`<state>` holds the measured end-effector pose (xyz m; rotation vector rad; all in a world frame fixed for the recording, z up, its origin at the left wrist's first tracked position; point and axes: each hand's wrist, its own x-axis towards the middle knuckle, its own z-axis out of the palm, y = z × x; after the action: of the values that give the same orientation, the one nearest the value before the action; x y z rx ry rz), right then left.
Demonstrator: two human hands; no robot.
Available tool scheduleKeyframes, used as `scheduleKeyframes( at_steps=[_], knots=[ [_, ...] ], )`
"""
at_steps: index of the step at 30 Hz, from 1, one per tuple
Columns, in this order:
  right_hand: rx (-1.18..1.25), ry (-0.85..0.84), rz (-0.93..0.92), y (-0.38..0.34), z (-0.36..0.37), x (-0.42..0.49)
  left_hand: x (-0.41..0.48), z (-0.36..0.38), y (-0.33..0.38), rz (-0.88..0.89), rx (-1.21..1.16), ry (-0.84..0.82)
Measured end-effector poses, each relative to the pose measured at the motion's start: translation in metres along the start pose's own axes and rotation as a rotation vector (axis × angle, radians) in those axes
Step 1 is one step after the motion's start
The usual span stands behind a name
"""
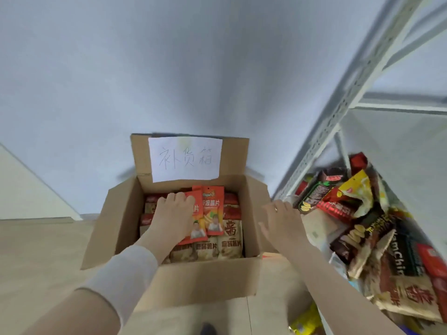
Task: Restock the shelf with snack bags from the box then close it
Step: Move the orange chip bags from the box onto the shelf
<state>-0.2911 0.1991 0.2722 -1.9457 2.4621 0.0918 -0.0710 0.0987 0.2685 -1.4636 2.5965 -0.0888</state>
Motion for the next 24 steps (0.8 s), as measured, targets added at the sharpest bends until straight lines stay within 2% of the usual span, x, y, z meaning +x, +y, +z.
scheduleKeyframes(
  at_steps=[7, 11, 20, 22, 24],
  knots=[
    [0.067, -0.124, -0.129, -0.067, 0.072, 0.081, 0.028, 0.076, -0.068, -0.217, -0.140, -0.206],
    [0.066, -0.235, -0.074, -0.089, 0.119, 0.109, 0.056, 0.127, -0.087, -0.202, -0.181, -0.237],
    [0.081, -0.437, 0.045, -0.095, 0.214, 0.145, 0.124, 0.224, -0.082, -0.197, -0.330, -0.465],
    [0.121, -0.447, 0.100, -0.092, 0.238, 0.162, 0.141, 0.252, -0.079, -0.306, -0.494, -0.496],
    [0.167, -0.471, 0.144, -0.089, 0.269, 0.181, 0.157, 0.282, -0.076, -0.529, -0.777, -0.498]
  ],
)
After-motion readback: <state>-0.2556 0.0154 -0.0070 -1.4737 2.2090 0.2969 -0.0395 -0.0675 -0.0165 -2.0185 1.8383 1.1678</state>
